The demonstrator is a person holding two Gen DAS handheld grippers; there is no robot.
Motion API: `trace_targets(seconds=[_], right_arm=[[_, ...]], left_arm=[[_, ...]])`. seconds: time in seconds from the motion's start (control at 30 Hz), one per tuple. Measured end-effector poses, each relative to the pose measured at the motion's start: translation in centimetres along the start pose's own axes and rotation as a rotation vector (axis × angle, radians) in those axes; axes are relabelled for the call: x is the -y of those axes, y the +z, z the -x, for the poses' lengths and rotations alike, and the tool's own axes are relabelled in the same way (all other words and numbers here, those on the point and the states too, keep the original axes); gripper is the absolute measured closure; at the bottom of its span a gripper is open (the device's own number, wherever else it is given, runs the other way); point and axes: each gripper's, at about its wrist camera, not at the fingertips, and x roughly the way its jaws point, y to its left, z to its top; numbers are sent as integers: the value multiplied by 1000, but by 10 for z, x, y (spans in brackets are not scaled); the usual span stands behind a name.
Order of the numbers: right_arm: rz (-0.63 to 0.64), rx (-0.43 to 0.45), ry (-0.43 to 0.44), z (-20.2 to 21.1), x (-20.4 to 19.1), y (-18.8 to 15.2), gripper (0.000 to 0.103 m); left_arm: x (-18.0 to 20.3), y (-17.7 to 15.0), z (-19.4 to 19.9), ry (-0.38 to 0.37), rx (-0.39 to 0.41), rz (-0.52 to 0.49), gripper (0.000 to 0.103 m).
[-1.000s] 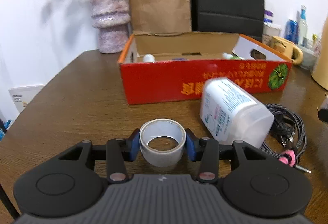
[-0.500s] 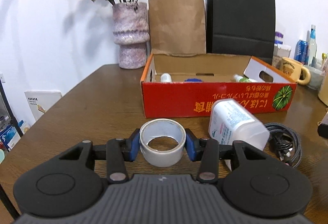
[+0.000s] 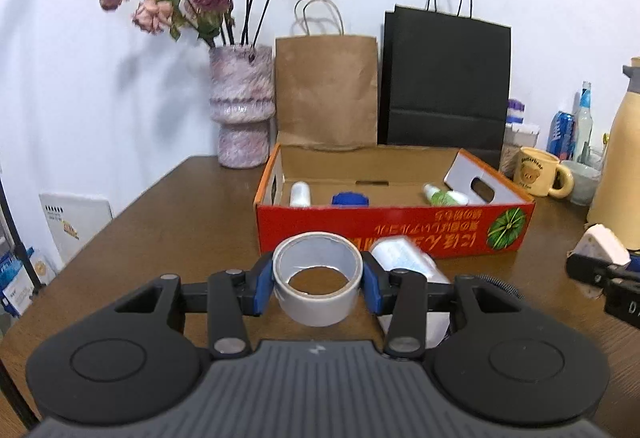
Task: Organize rigid objects
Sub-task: 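Carry the tape roll in the left tool while the right tool carries the charger into the box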
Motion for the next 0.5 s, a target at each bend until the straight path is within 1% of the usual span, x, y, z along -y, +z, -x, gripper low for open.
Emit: trace_targets(seconds=[0.27, 0.5], right_arm=[[5, 27, 11, 5, -6, 21, 72], [-3, 58, 4, 0, -6, 43, 72]], left_arm=[[12, 26, 10, -7, 29, -28, 58], [18, 52, 8, -16, 66, -19, 58]])
